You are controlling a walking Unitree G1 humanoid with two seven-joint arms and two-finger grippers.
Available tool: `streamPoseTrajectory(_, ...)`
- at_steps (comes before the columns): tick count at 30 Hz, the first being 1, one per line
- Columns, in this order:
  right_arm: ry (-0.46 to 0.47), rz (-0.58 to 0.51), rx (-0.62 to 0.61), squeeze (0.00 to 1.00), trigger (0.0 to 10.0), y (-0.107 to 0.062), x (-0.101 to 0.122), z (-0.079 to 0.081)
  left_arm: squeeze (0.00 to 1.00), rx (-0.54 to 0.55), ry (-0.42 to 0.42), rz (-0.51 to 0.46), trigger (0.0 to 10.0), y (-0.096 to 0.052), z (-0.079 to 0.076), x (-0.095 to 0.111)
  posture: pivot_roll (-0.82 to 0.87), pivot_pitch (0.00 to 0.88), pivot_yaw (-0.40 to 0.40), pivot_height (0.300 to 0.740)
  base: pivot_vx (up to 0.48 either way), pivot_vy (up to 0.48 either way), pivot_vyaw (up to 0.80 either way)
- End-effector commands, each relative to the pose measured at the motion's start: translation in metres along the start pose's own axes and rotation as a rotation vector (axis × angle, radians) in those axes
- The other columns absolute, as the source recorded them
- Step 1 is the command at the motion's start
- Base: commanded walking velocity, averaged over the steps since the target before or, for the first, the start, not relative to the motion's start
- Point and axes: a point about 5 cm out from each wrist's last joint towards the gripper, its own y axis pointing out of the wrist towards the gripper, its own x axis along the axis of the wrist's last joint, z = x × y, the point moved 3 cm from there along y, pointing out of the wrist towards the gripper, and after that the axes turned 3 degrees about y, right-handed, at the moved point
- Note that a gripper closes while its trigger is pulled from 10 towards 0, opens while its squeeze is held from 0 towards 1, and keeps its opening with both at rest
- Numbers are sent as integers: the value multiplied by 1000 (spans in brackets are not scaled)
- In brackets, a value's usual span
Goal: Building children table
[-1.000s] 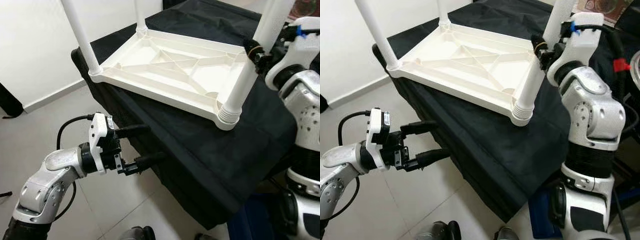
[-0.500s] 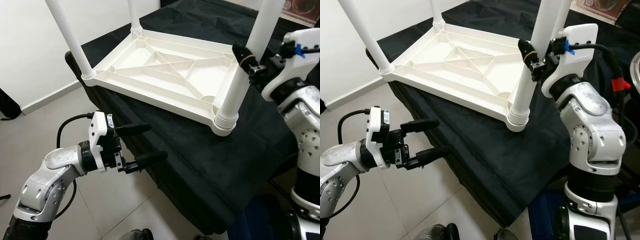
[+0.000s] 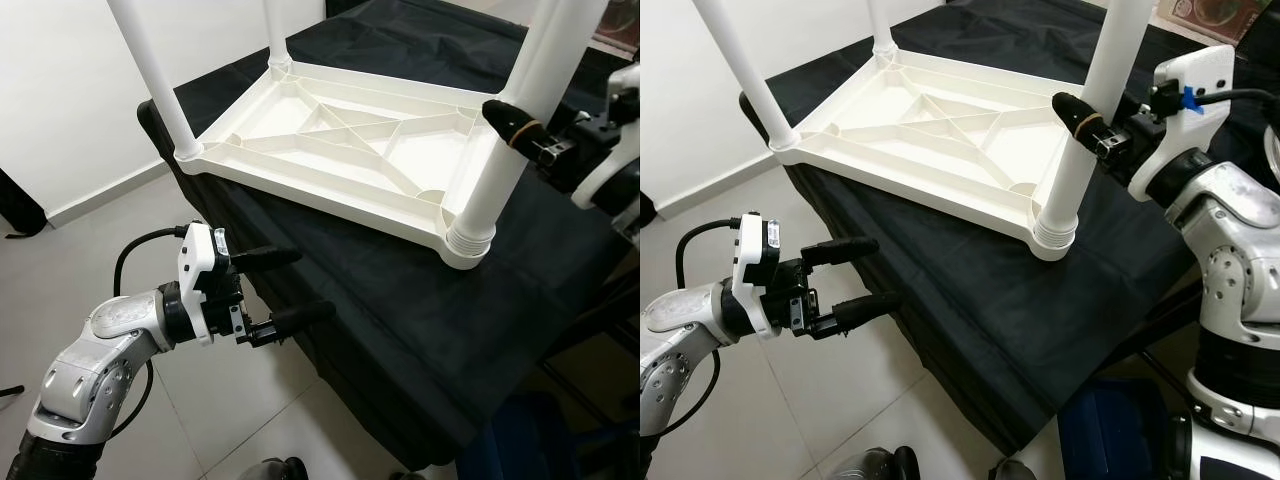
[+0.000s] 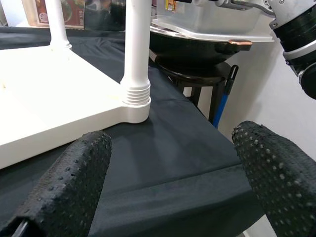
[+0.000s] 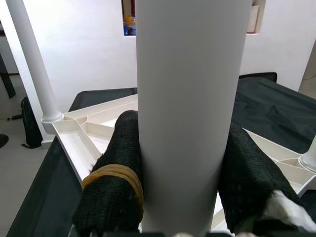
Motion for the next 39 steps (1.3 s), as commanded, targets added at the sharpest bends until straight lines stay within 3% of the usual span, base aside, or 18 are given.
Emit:
streamPoseTrajectory(1, 70, 155, -56, 0, 10000, -4, -38, -4, 0, -8, 1, 9, 10000, 1, -2, -1, -74, 188, 71, 740, 0, 0, 0)
streamPoseTrajectory(12, 68, 235, -163, 0, 10000, -7, -59, -3, 0, -6, 4, 8, 10000, 0, -2, 0, -76, 189, 69, 740, 0, 0, 0)
streamPoseTrajectory(23, -57, 346, -363, 0, 10000, -18, -68, -12, 0, -2, 10, 5, 10000, 4, 1, 0, -84, 189, 77, 740, 0, 0, 0)
streamPoseTrajectory(28, -74, 402, -468, 0, 10000, -23, -75, -10, 0, 49, 63, 34, 10000, 12, 9, -8, -87, 188, 80, 740, 0, 0, 0)
streamPoseTrajectory(32, -67, 402, -529, 0, 10000, -22, -75, -9, 0, 121, 137, 14, 10000, 34, 21, -11, -89, 188, 80, 740, 0, 0, 0)
streamPoseTrajectory(34, -67, 402, -529, 0, 10000, -22, -75, -9, 0, 121, 137, 14, 10000, 34, 21, -11, -89, 188, 80, 740, 0, 0, 0)
streamPoseTrajectory(36, -53, 396, -536, 0, 10000, -21, -74, -8, 0, 113, 161, -6, 10000, 54, 21, -13, -97, 186, 82, 740, 0, 0, 0)
streamPoseTrajectory(38, -53, 396, -536, 0, 10000, -21, -74, -8, 0, 113, 161, -6, 10000, 54, 21, -13, -97, 186, 82, 740, 0, 0, 0)
streamPoseTrajectory(39, -39, 398, -540, 0, 10000, -21, -74, -7, 0, 96, 163, -28, 10000, 65, 20, -12, -100, 186, 84, 740, 0, 0, 0)
